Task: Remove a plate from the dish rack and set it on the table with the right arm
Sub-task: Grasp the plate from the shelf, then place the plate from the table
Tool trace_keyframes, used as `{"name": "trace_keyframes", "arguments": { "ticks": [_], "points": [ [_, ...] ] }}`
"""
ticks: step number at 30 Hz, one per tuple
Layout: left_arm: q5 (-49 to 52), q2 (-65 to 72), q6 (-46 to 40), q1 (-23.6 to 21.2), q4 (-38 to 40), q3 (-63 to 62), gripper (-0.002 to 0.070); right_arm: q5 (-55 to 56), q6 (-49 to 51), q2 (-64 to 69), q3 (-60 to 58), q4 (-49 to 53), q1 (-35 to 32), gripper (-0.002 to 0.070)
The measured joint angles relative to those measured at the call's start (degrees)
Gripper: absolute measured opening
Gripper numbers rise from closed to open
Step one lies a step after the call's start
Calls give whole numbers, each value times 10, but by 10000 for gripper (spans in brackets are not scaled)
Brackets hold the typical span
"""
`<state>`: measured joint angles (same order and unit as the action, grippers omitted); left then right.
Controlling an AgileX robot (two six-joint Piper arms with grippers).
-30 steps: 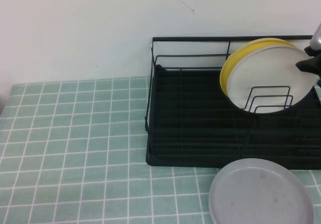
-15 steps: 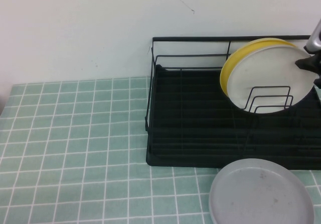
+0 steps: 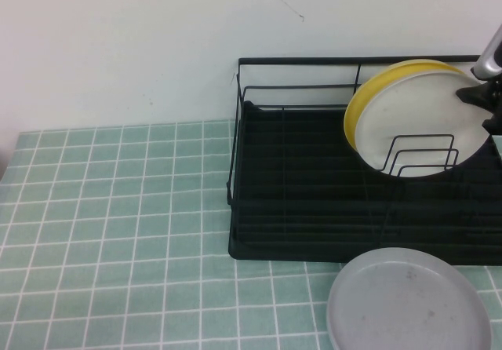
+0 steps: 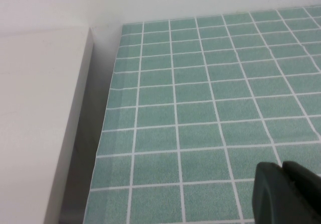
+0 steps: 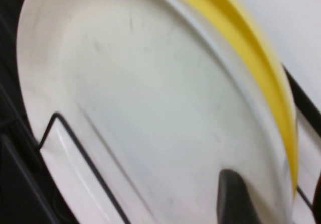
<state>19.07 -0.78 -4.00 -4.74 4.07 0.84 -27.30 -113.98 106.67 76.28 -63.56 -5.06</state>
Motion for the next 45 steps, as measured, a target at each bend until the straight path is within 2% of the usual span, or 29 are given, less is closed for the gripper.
{"name": "trace_keyframes", "arguments": {
  "ticks": [4, 12, 19, 21, 24, 33, 36, 39, 45],
  "points": [
    [0, 0, 0, 0, 0, 0, -4, 0, -15, 1, 0, -16, 0, 316],
    [0, 0, 0, 0, 0, 0, -4, -2, -17, 10, 1, -20, 0, 214],
    [0, 0, 0, 0, 0, 0, -4, -2, -17, 12, 1, -32, 0, 185],
    [0, 0, 0, 0, 0, 0, -4, -2, -17, 12, 1, -34, 0, 154],
    [0, 0, 0, 0, 0, 0, -4, -2, -20, 11, 1, -37, -1, 68],
    [0, 0, 0, 0, 0, 0, -4, -2, -8, -44, 1, -11, -1, 49],
    [0, 0, 0, 0, 0, 0, -4, -2, 28, -93, 1, 20, -1, 48],
    [0, 0, 0, 0, 0, 0, -4, -9, 106, -149, 1, 74, -1, 48],
    [0, 0, 0, 0, 0, 0, -4, -99, 359, -269, 1, 186, -1, 48]
  ]
}}
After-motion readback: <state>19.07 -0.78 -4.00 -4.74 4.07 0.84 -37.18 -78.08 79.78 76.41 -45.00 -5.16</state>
